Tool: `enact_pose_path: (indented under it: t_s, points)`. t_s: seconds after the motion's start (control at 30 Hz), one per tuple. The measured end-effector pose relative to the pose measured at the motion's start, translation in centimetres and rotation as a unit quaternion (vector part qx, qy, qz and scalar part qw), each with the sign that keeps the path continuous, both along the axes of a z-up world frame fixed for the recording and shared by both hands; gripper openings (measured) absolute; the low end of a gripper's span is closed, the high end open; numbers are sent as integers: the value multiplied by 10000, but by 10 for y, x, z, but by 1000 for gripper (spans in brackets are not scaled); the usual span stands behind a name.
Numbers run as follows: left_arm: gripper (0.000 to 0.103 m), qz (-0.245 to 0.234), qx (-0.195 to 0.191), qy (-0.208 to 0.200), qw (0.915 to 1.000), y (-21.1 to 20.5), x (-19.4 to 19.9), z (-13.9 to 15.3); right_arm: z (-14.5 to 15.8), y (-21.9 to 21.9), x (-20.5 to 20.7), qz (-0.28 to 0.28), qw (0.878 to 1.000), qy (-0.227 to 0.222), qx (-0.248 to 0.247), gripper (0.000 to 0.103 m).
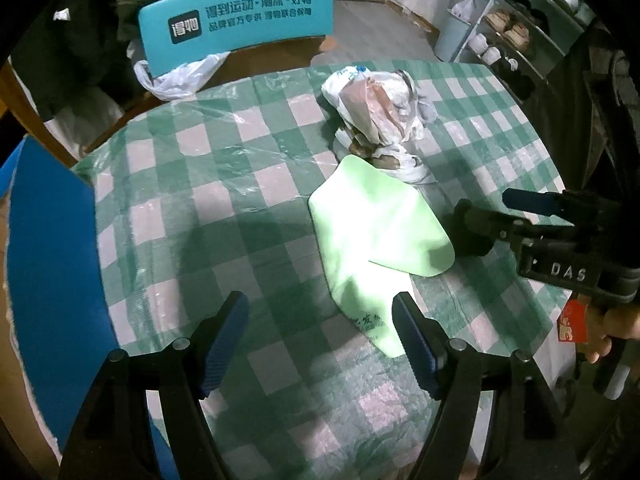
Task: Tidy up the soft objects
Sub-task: 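Grasp the light green cloth with the left tool while the right tool grasps the black item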
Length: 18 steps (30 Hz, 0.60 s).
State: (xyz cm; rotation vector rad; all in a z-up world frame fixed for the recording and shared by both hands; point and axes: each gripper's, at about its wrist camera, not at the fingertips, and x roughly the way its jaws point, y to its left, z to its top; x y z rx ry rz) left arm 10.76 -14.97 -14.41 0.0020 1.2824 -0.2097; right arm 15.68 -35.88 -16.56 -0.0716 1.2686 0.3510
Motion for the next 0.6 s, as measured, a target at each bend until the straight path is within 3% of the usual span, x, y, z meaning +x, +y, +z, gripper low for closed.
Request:
enact_pose_path:
  t_s: [0.4,0.43,0.5,0.6]
  points:
    - [78,-147,-105,162,9997,-20,17,-21,-32,-8,4,127,9994,278,175,64]
    - [79,-159,-101,164,9997,-22,17,-22,-32,-8,4,172,9992,285,228,61]
    - [79,-182,-116,180,9996,-26,19,-24,-31,-8,3,242,9984,340,379,44]
    - [79,-210,-166,205,9994,-31,21,-26,-29,-6,0,368,9983,310,334,37]
